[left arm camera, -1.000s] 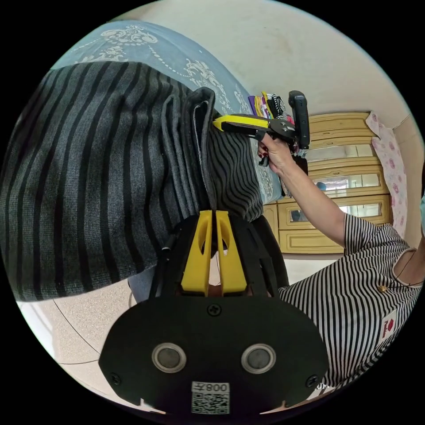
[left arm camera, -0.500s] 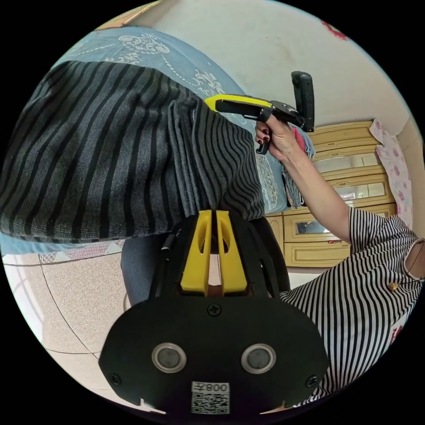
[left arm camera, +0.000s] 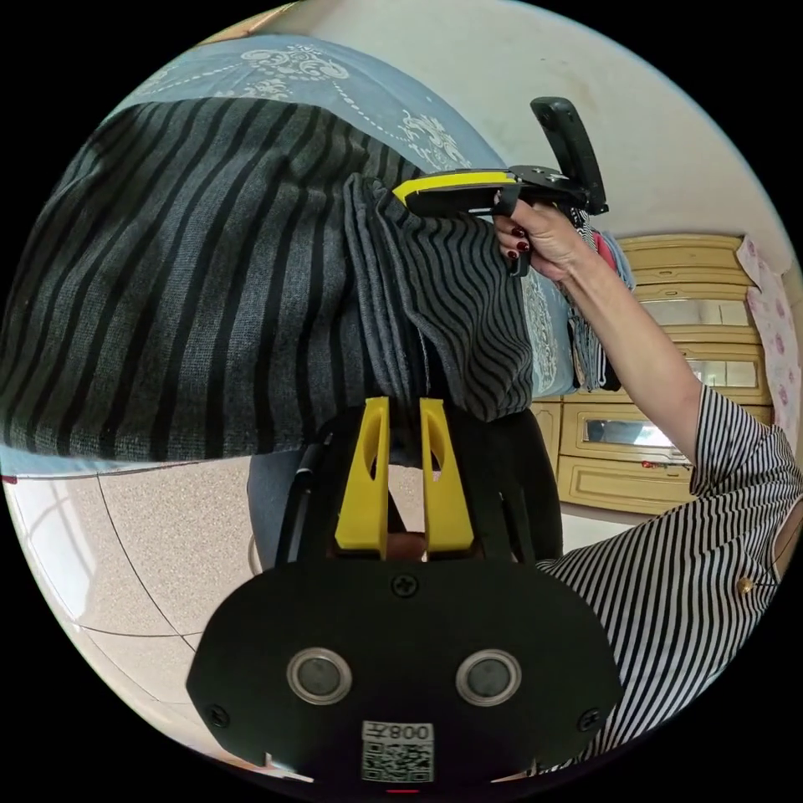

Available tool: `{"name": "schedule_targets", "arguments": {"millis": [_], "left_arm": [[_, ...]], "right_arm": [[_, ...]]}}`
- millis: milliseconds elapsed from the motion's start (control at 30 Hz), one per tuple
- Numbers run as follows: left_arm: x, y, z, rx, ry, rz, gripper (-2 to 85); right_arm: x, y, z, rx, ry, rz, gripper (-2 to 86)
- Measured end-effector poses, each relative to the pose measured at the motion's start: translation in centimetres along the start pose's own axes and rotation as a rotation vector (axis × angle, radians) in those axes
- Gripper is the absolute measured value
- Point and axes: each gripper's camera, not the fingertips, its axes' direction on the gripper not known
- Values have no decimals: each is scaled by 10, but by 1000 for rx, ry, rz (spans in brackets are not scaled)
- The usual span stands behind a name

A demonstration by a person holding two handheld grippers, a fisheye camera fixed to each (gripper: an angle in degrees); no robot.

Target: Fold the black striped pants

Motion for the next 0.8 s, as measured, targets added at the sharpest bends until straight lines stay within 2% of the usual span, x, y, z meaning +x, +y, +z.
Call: {"name": "schedule_targets", "arguments": {"millis": [167, 467, 533, 600, 700, 800], "left_arm": [[22, 10, -20, 71, -6, 106, 47], [53, 8, -63, 215, -64, 275, 44], [48, 9, -58, 189, -59, 255, 45], [43, 15, -50, 147, -50, 220, 47], [38, 26, -34, 67, -85, 172, 49], [28, 33, -31, 70, -45, 123, 51]], "right_arm": [[8, -6, -10, -6, 9, 32, 41], [14, 12, -80, 242, 92, 89, 36], [22, 8, -75, 231, 82, 104, 38], [31, -7, -46, 118, -5, 76, 44], [32, -22, -8, -29, 13, 58, 57], [23, -22, -16, 13, 79, 20, 61]]}}
